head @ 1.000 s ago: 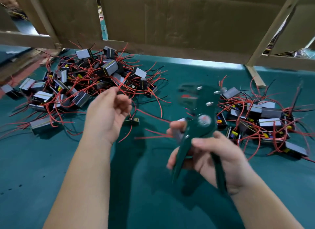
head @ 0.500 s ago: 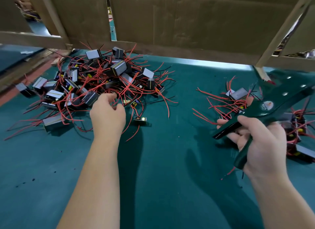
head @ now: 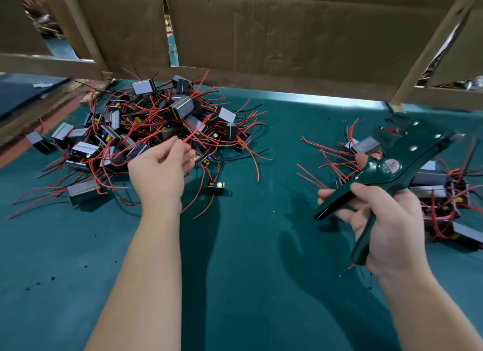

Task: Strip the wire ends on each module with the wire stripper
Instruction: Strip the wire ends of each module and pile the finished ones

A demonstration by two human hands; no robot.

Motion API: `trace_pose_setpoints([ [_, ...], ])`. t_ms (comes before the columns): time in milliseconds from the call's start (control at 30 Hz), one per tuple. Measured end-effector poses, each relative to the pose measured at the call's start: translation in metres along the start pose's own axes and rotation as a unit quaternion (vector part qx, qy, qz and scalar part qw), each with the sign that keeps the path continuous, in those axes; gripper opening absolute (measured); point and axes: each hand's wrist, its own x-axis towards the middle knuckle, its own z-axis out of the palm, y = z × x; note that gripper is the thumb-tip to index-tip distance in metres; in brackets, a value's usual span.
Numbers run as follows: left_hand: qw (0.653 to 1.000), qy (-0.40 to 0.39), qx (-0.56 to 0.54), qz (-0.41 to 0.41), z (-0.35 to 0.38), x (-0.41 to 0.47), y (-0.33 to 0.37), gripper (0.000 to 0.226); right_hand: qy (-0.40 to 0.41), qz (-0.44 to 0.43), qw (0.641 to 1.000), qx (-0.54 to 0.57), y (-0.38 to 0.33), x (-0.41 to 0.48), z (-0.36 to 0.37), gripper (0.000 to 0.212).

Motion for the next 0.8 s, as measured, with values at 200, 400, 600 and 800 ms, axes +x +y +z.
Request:
trace_pose_setpoints([
  [200,0.970,-0.081,-0.222,-0.054,-0.003,-0.003,0.017,0.018,0.008,0.003,1.000,0.019,0.001,0.001,-0.001,0.039],
  [400,0.881,-0.414,-0.227,0.019,-0.011,-0.016,0.027,0.020,-0.009,0.004,0.999,0.040,0.002,0.001,-0.001,0.034],
  [600,0.918,-0.385,0.071,0.057,0.014,-0.030,0.011,0.027,-0.019,0.016,0.998,0.060,0.001,0.001,0.000,0.032],
  [800,0.971,-0.176,0.108,0.123,0.015,-0.026,0.010,0.027,-0.016,0.021,0.997,0.076,0.000,-0.001,-0.001,0.036],
])
